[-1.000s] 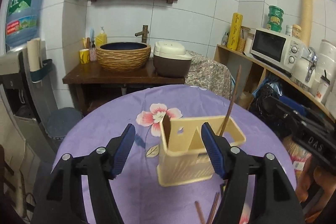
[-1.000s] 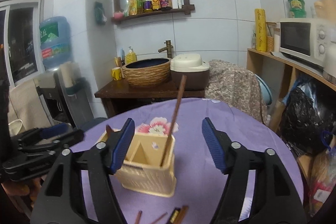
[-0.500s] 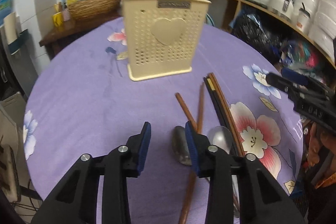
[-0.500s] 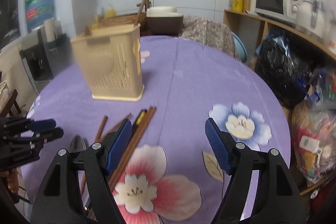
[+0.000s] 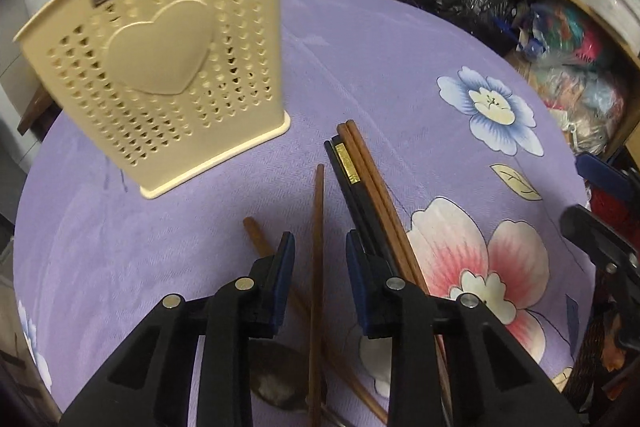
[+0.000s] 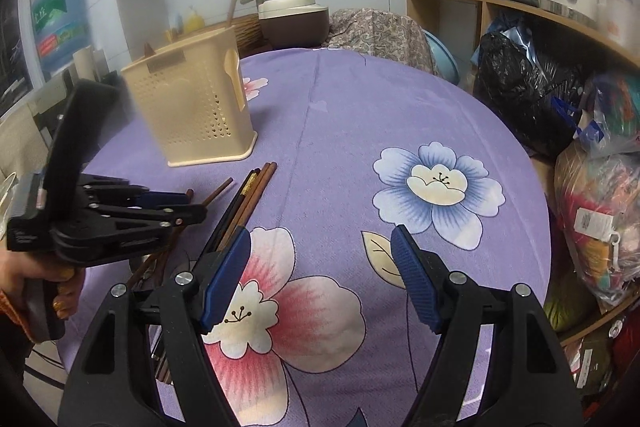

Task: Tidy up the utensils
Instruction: 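Grasp a brown chopstick with the left tool while the right tool grasps another chopstick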

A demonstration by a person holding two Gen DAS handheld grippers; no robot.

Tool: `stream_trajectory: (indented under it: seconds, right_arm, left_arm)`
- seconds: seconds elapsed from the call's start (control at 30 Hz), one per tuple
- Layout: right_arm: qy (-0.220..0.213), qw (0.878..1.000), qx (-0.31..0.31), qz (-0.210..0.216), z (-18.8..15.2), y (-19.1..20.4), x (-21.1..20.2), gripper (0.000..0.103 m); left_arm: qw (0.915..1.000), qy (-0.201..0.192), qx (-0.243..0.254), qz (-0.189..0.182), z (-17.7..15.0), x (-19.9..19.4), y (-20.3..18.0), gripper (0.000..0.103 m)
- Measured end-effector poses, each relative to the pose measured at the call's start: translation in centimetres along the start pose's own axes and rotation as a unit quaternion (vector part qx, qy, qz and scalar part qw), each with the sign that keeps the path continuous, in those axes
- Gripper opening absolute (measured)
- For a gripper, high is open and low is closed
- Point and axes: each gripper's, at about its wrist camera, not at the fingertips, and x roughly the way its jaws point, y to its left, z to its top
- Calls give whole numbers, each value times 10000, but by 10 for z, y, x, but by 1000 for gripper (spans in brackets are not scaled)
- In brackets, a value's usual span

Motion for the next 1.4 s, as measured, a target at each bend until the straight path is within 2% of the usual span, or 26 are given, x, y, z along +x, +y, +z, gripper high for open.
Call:
stream_trajectory:
  seconds: [0.1, 0.17, 0.3, 0.37, 0.47, 0.6, 0.77, 0.87, 0.97, 1.03, 1.2, 1.4]
  right_arm:
    - [20, 10000, 34, 48, -1, -1, -1, 72]
    - [17, 9999, 48, 97, -2, -1, -1, 72]
    - [45, 9999, 29, 137, -2, 1, -1, 72]
    - [84, 9998, 47, 192, -3, 2, 1, 72]
    - [172, 9994, 70, 294, -3, 4, 5, 72]
    - [271, 9984, 41, 489, -2, 13, 11, 72]
    - [447, 9954, -211, 820, 6, 46, 25, 71]
    - [711, 9912, -432, 1033, 12, 73, 43, 60]
    - [974, 9867, -565, 1168, 21, 100, 64, 53]
    - [1150, 9839, -639, 1208, 24, 115, 78, 48]
    - [1537, 9802, -825, 935, 26, 143, 114, 33]
    - [1523, 9817, -1012, 528, 21, 157, 122, 28]
  left_arm:
    - [9999, 107, 15, 53, 6, 11, -3, 16]
    - [9999, 139, 8, 37, 9, 16, -5, 15]
    - [9998, 135, 3, 154, 14, 18, -7, 7]
    - [9998, 141, -94, 107, 13, 15, -2, 6]
    - [9991, -83, -403, 34, 10, -3, 9, 6]
    - [9928, -574, -1032, -175, -3, -46, 35, 6]
    - [9835, -1093, -1431, 160, -24, -88, 64, 6]
    - [9783, -1143, -1678, 405, -38, -92, 82, 6]
    - [9710, -1066, -2111, 357, -52, -89, 104, 6]
    - [9681, -1090, -2221, 398, -57, -88, 108, 6]
    - [9665, -1185, -2254, 334, -60, -94, 105, 6]
    - [9665, -1280, -2197, 354, -64, -97, 104, 6]
